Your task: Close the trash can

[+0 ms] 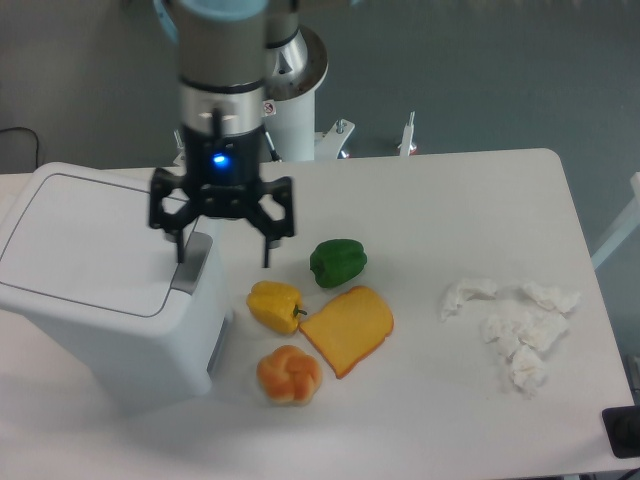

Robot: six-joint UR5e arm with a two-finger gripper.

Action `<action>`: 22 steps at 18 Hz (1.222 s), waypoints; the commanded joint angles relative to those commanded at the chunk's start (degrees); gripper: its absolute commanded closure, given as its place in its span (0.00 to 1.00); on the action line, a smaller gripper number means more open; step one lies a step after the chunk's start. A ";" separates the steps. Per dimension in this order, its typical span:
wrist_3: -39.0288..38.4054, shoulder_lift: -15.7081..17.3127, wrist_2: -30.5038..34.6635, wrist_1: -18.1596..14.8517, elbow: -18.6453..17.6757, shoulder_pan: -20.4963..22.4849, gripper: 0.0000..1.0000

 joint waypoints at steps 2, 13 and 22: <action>6.07 -1.75 -0.17 -0.09 -0.09 3.16 0.00; 49.48 -12.74 0.44 0.00 -0.35 17.14 0.00; 70.60 -21.18 12.21 -0.35 2.90 20.31 0.00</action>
